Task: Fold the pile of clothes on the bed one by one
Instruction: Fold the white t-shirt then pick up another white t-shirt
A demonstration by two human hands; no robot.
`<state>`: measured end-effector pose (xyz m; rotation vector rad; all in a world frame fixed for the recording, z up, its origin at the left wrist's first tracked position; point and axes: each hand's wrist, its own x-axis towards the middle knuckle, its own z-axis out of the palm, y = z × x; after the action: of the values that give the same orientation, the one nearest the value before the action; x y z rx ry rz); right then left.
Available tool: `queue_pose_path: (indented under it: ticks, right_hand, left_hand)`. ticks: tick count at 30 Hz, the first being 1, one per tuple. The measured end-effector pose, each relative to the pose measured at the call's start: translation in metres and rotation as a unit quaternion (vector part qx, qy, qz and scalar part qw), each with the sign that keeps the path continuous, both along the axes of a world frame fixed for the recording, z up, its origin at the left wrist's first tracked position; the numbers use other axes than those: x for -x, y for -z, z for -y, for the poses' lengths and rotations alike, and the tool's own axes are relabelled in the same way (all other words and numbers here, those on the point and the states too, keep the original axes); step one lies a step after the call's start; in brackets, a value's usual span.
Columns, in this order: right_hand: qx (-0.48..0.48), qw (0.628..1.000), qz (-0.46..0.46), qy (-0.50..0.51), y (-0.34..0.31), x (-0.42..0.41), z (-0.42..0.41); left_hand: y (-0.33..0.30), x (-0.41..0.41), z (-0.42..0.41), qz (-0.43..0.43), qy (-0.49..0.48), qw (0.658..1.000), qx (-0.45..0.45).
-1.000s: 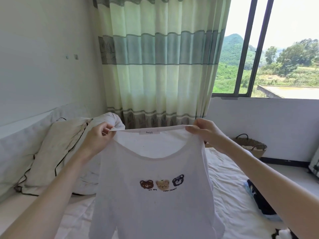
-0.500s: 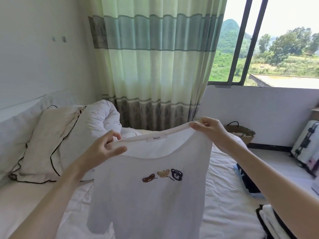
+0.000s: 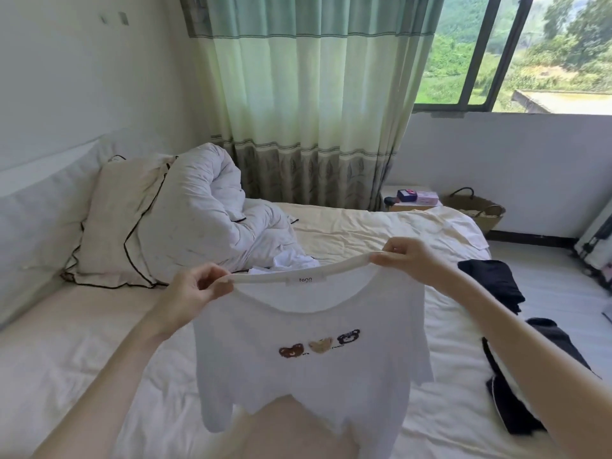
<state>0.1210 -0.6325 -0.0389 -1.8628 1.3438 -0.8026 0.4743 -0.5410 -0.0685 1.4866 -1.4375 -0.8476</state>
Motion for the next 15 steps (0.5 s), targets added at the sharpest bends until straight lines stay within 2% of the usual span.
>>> queue_pose_path:
  ticks: [4,8,10,12,15]
  right_hand:
    - [-0.073,0.995,-0.027,-0.063,0.013,0.018,-0.039]
    - [-0.186,0.966,0.061,-0.17,0.02,0.056,-0.086]
    - [-0.159,0.97,0.069,-0.17,0.02,0.069,-0.107]
    - [-0.091,0.985,0.059,-0.137,0.012,0.074,-0.124]
    - [-0.014,0.991,0.099,-0.088,-0.008,0.076,-0.141]
  left_hand:
    - [0.014,0.03,-0.038,0.034,-0.119,0.991,0.049]
    - [0.027,0.059,-0.088,0.066,-0.233,0.968,0.071]
    - [0.029,0.074,-0.113,0.081,-0.27,0.956,0.083]
    - [0.024,0.088,-0.135,0.107,-0.282,0.947,0.108]
    - [-0.003,0.1,-0.159,0.13,-0.3,0.93,0.169]
